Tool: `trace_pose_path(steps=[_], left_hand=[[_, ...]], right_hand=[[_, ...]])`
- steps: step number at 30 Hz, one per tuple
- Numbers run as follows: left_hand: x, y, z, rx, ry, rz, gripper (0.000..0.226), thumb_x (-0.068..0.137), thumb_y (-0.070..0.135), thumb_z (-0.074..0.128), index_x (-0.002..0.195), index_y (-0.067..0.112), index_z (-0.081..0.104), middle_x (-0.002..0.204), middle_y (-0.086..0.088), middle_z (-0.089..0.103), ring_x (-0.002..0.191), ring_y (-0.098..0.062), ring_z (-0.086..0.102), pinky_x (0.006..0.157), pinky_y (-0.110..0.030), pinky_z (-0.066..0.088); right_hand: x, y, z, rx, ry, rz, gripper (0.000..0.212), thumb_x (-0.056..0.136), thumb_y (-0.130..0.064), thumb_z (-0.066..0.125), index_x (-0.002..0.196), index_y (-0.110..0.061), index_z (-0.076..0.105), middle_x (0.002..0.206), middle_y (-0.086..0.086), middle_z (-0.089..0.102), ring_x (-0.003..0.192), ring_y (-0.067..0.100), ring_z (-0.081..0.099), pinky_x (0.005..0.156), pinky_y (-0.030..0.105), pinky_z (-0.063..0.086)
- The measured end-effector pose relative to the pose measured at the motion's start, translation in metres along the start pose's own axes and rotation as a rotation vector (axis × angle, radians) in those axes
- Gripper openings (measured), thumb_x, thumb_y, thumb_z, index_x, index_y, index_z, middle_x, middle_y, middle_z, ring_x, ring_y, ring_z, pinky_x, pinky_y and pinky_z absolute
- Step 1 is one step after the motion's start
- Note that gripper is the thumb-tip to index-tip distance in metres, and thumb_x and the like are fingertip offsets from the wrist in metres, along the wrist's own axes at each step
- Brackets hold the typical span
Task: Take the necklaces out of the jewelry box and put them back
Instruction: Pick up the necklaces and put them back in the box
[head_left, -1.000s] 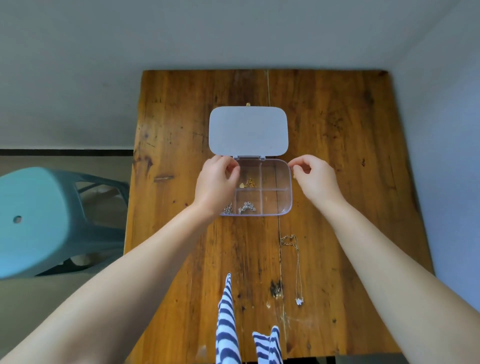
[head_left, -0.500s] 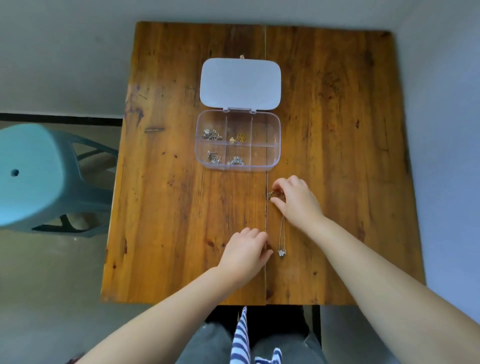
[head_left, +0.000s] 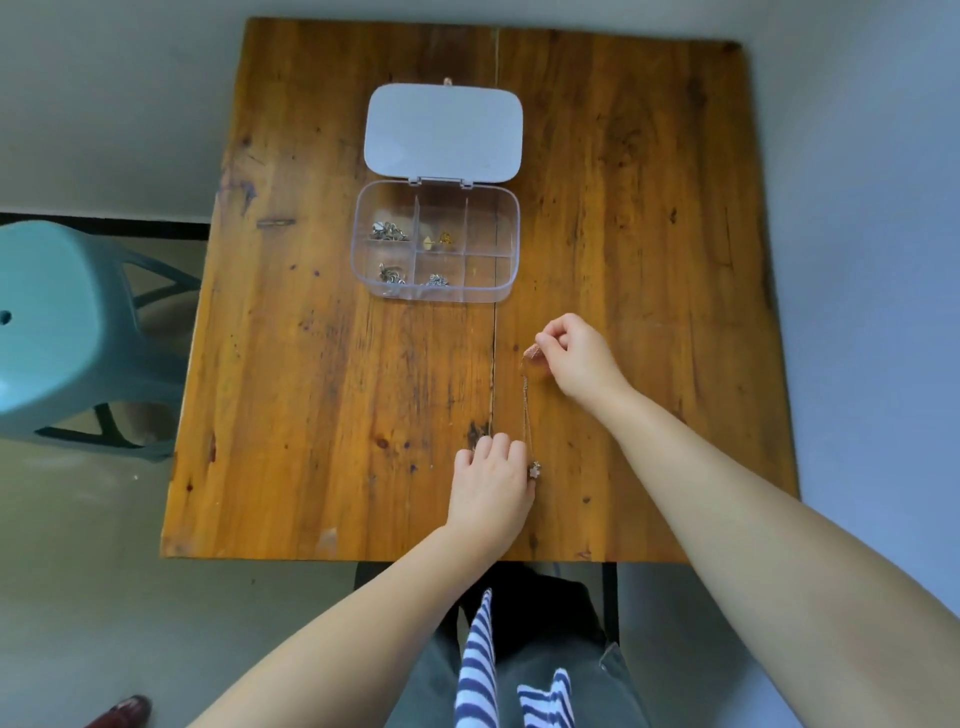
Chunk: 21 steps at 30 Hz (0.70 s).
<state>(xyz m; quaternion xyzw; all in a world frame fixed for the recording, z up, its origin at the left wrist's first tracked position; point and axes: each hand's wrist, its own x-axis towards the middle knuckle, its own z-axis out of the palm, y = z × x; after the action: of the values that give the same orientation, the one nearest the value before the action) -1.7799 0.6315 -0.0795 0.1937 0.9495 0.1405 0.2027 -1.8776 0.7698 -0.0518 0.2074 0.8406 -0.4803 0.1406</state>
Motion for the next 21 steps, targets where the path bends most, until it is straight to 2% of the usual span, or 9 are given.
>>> trace_pose_path(steps=[2,4,9,12,16,21], left_hand=[[0.001,0.005,0.000,0.002,0.003,-0.057,0.038,0.088,0.046,0.051,0.109,0.014,0.049,0.107,-0.002,0.051,0.103,-0.022,0.047,0.086,-0.035,0.037],[0.005,0.009,0.002,0.016,0.016,-0.108,0.046,0.086,0.053,0.050,0.110,0.014,0.049,0.107,-0.002,0.051,0.104,-0.022,0.047,0.088,-0.036,0.037],[0.012,0.015,0.003,0.022,0.057,-0.137,0.029,0.097,0.034,0.043,0.115,0.013,0.051,0.114,-0.005,0.054,0.107,-0.023,0.047,0.091,-0.036,0.038],[0.013,0.012,-0.004,-0.032,0.033,-0.095,0.026,0.097,0.030,0.043,0.114,0.013,0.053,0.113,-0.005,0.056,0.106,-0.023,0.049,0.092,-0.035,0.041],[0.011,0.008,-0.025,-0.282,0.003,-0.093,0.014,0.096,0.025,0.049,0.099,0.013,0.055,0.096,-0.002,0.061,0.085,-0.017,0.057,0.072,-0.024,0.045],[0.019,0.040,-0.048,-0.671,-0.041,-0.100,0.004,0.092,0.023,0.055,0.090,0.020,0.057,0.080,0.006,0.063,0.072,-0.006,0.060,0.057,-0.009,0.042]], right_hand=[[-0.003,0.000,-0.007,0.057,-0.001,0.014,0.014,0.098,-0.015,0.045,0.085,-0.016,0.050,0.080,-0.004,0.068,0.074,0.003,0.064,0.064,0.020,0.047],[-0.006,0.001,-0.012,0.068,-0.009,0.016,0.015,0.097,-0.014,0.047,0.083,-0.018,0.050,0.082,0.000,0.070,0.077,0.010,0.067,0.071,0.026,0.051],[-0.015,0.002,-0.024,0.095,-0.002,0.009,0.008,0.096,-0.013,0.049,0.094,-0.013,0.057,0.085,0.003,0.070,0.081,0.014,0.068,0.076,0.027,0.054],[-0.020,-0.004,-0.037,0.147,-0.025,0.001,0.019,0.096,-0.011,0.048,0.109,-0.012,0.062,0.087,0.001,0.069,0.082,0.013,0.067,0.075,0.022,0.053],[-0.026,-0.016,-0.066,0.227,-0.014,-0.056,0.020,0.095,-0.010,0.051,0.108,-0.013,0.066,0.091,0.001,0.070,0.084,0.010,0.069,0.075,0.021,0.054],[-0.027,-0.025,-0.112,0.231,0.153,-0.116,0.020,0.095,-0.015,0.054,0.111,-0.012,0.066,0.100,0.004,0.071,0.089,0.012,0.069,0.081,0.025,0.056]])
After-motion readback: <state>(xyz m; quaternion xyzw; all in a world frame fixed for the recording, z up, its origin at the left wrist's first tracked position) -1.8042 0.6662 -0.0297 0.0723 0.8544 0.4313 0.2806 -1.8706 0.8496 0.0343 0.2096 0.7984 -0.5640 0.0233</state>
